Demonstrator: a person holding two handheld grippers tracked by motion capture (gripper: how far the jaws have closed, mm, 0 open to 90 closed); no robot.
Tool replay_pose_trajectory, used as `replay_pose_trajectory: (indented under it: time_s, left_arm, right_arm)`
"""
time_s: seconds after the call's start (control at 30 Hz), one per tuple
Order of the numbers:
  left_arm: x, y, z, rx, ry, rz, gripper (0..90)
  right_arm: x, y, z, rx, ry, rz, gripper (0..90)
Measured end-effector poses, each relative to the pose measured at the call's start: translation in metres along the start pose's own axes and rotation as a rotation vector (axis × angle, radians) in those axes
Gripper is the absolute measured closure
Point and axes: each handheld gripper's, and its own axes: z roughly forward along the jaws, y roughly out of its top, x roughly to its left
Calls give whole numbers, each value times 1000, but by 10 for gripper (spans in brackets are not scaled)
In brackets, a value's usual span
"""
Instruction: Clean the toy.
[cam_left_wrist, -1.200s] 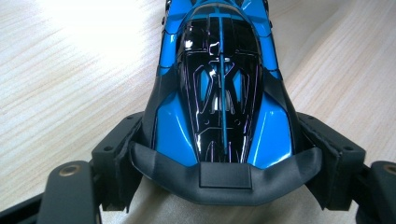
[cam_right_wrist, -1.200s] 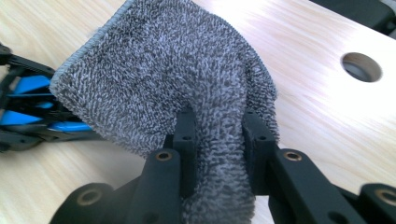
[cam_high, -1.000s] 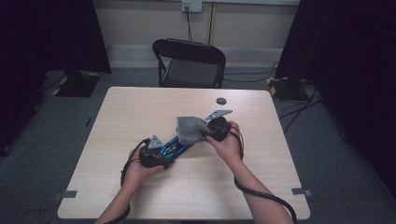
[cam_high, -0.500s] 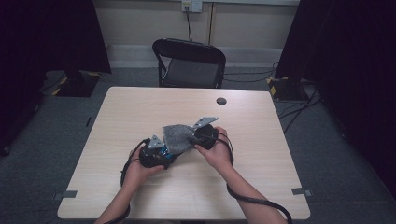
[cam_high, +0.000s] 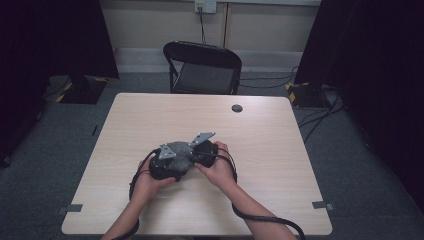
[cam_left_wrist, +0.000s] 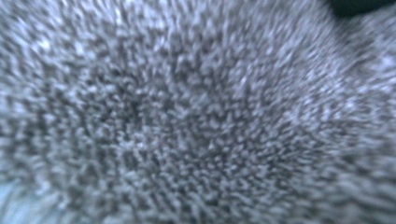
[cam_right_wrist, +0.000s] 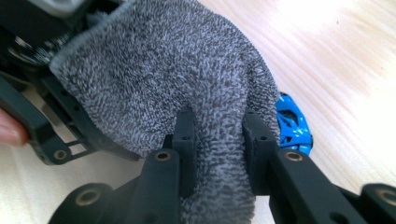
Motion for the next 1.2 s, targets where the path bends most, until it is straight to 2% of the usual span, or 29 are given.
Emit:
replay_pose_trajectory:
  time_s: [0.27,0.73,1.2]
  left_arm:
    - [1,0,0,2,6,9,239]
    - [0,0,0,0,1,3,239]
    - [0,0,0,0,1,3,239]
  right_arm:
    - [-4,-6,8,22,-3,11,707]
    - [-9,-7,11,29,-12,7,707]
    - [-23,-10,12,44,-42,26,706]
